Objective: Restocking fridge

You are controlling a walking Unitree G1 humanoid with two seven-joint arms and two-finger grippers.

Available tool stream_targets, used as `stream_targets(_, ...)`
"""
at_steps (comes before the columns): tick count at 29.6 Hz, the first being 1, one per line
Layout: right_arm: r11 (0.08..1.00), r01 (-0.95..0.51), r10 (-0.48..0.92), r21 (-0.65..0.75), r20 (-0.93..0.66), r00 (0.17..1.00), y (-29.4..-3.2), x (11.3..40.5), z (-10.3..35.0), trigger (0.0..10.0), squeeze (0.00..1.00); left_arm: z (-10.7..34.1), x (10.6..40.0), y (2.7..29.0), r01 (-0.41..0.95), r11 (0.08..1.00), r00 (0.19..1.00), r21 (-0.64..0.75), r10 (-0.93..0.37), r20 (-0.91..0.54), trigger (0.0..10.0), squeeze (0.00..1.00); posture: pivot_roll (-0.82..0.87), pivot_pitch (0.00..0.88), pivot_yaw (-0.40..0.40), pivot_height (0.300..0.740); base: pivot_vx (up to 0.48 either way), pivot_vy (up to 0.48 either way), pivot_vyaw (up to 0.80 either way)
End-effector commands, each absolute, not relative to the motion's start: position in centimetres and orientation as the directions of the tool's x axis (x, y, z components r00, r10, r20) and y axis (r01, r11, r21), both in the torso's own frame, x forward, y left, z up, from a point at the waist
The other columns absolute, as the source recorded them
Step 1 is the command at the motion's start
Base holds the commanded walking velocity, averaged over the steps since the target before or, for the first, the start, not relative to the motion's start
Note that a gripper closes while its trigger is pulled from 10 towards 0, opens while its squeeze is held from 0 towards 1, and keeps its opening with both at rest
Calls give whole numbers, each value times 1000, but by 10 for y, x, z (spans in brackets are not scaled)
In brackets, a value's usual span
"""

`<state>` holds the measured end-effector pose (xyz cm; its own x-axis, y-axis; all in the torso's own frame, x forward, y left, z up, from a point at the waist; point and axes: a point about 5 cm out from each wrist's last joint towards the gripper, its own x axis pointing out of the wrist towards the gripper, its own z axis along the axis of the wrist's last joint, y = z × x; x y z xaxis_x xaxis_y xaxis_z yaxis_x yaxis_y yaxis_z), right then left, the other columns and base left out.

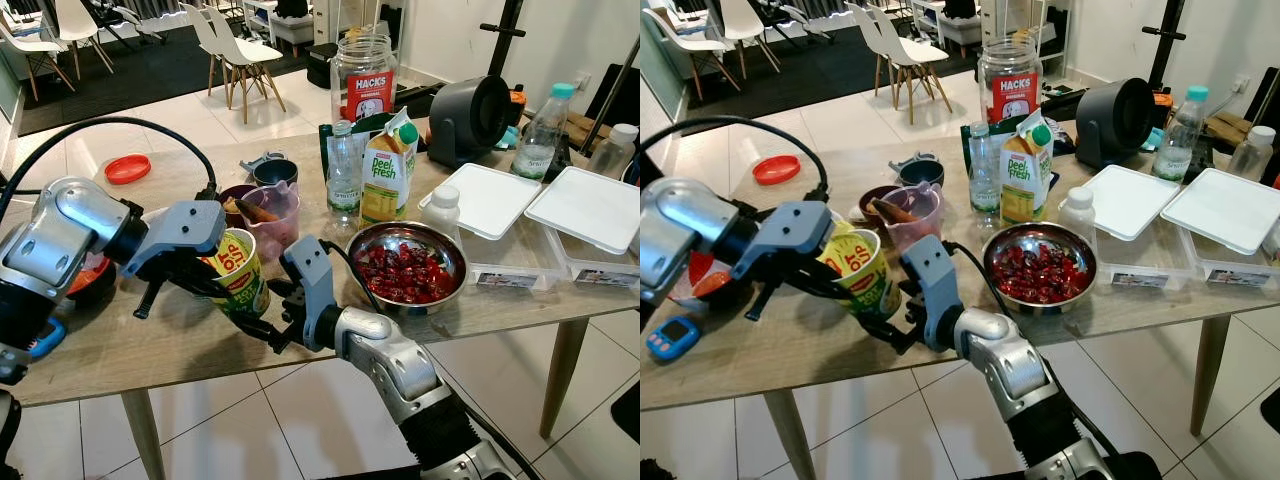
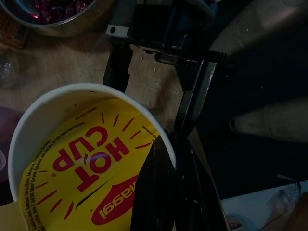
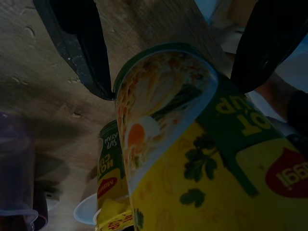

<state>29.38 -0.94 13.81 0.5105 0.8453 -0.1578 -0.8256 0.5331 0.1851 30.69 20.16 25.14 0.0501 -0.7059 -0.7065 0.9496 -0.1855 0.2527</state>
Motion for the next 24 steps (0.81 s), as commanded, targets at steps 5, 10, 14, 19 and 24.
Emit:
stream_targets(5, 423, -858, 900, 291, -20, 436, 6, 286, 154, 10000, 0, 247, 305, 192, 944, -223, 8, 243, -720, -694, 10000, 0, -9, 17, 85, 740, 0, 0, 0)
stream_targets(10, 319, -894, 938, 314, 28, 345, 13, 275, 157, 10000, 0, 246, 305, 189, 942, -233, -2, 241, -722, -692, 10000, 0, -8, 12, 83, 740, 0, 0, 0)
stream_targets(14, 233, -918, 966, 322, 28, 255, 19, 264, 154, 10000, 0, 245, 303, 186, 938, -251, -17, 238, -722, -692, 10000, 0, -6, 8, 82, 740, 0, 0, 0)
stream_targets(19, 178, -930, 980, 323, 32, 199, 20, 257, 154, 10000, 0, 243, 302, 183, 936, -263, -30, 233, -721, -693, 10000, 0, -9, 8, 82, 740, 0, 0, 0)
stream_targets(24, 137, -939, 989, 316, 8, 147, 20, 250, 150, 10000, 0, 243, 302, 180, 933, -274, -40, 232, -721, -692, 10000, 0, -11, 12, 83, 740, 0, 0, 0)
